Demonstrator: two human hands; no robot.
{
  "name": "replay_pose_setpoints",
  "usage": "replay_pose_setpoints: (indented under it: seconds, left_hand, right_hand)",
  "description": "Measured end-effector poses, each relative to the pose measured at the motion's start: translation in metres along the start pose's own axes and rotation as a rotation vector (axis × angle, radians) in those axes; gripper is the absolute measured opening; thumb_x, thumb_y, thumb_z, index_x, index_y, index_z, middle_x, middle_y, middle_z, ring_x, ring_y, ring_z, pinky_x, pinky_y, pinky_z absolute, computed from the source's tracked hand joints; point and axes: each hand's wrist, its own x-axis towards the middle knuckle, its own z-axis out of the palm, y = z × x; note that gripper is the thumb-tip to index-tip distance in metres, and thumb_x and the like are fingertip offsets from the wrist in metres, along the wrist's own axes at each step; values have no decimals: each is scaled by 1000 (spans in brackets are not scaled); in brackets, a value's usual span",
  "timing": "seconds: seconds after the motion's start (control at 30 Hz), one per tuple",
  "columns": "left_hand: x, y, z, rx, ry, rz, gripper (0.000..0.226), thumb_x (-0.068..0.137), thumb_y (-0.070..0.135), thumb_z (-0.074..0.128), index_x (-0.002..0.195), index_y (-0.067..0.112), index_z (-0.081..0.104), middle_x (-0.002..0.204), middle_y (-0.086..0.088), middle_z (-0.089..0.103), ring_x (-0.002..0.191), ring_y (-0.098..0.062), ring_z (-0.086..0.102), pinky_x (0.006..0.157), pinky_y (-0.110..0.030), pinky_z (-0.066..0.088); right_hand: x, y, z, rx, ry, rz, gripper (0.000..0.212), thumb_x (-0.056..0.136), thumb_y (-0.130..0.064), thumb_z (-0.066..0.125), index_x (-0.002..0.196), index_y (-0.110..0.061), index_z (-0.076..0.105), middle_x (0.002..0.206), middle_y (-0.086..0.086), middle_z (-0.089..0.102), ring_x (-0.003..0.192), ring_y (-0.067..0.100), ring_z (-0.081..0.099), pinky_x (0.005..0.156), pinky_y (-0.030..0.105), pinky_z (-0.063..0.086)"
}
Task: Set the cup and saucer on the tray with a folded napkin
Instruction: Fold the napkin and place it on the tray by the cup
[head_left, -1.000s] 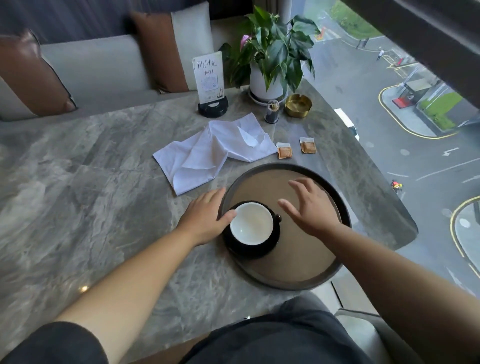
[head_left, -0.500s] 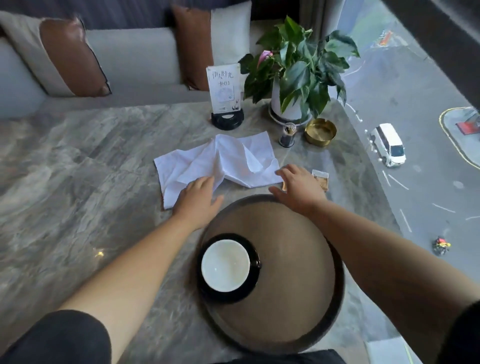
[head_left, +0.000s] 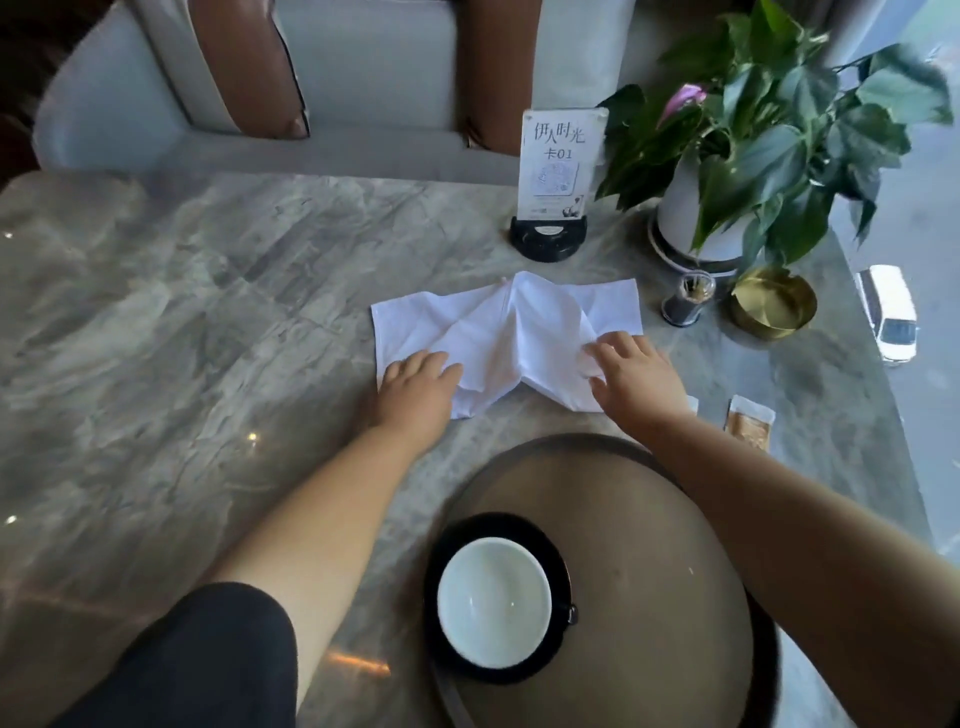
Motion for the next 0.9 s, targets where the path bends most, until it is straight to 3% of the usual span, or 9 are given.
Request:
replay_pose_setpoints:
  seconds: [0.13,0.23,0.37,0.47,0.53,0.6,0.67,0.73,0.9]
  left_hand:
    - [12,8,7,42,141,64,36,81,14,58,117,21,60,138,-3,48,131,-28,35,110,-45,12]
    - [17,12,-2,-30,239,39,22,84,14,51,99,17,67,115,-3,64,115,-27,50,104,-40,24]
    - [-5,12,-34,-575,403,-151,10,87,13,51,90,11,60,74,-13,66,72,-34,59,65,-37,41]
    - [-47,-3,-53,-914,436,-342,9,87,29,46,78,28,45,61,7,52,60,-18,47,55,-32,36]
    - [-85,-15,-62,-1041,487,-378,11,84,33,43,75,34,49,62,15,54,57,0,45,58,-23,38]
    - [-124,-24,-63,-1123,496,-388,17,82,38,43,79,23,52,69,14,55,62,-1,44,61,-19,38]
    - [-161,-32,-59,-1144,474,-385,30,81,42,45,83,13,53,76,-1,55,67,-6,45,62,-18,39]
    - [-190,-37,-57,-1207,429,-354,29,82,42,47,87,16,58,77,5,62,72,-4,52,66,-15,43]
    - [-209,-50,-51,-1221,278,-337,34,81,49,49,91,18,59,76,-2,63,71,-6,53,63,-26,44]
  right_hand:
    - [6,-3,3,133,133,63,18,88,-14,55,99,-11,69,102,10,66,94,36,55,77,41,46]
    - [4,-7,-5,234,190,191,15,91,-16,49,96,-9,62,94,13,68,83,37,58,65,38,45]
    - [-9,-3,-31,523,247,347,13,93,-27,44,84,-18,45,75,4,57,66,23,48,61,33,35]
    - [-33,7,-63,909,286,437,10,87,-20,48,77,-18,49,71,-2,48,69,14,44,66,35,37]
    - [-60,14,-85,1130,272,481,11,84,-12,51,75,-18,54,70,0,51,67,14,47,62,29,41]
    - [-93,18,-106,1184,211,493,22,87,-5,52,71,-20,55,66,0,50,58,11,49,55,24,42]
    - [-125,23,-123,1081,130,436,29,93,5,46,78,-18,55,71,-2,50,60,-3,57,62,15,46]
    - [-147,22,-137,956,3,395,32,93,15,40,87,-12,55,77,-10,50,65,-21,55,63,0,41]
    - [-140,43,-132,1008,-101,461,21,94,-3,48,75,5,54,52,-9,51,45,2,43,41,10,34]
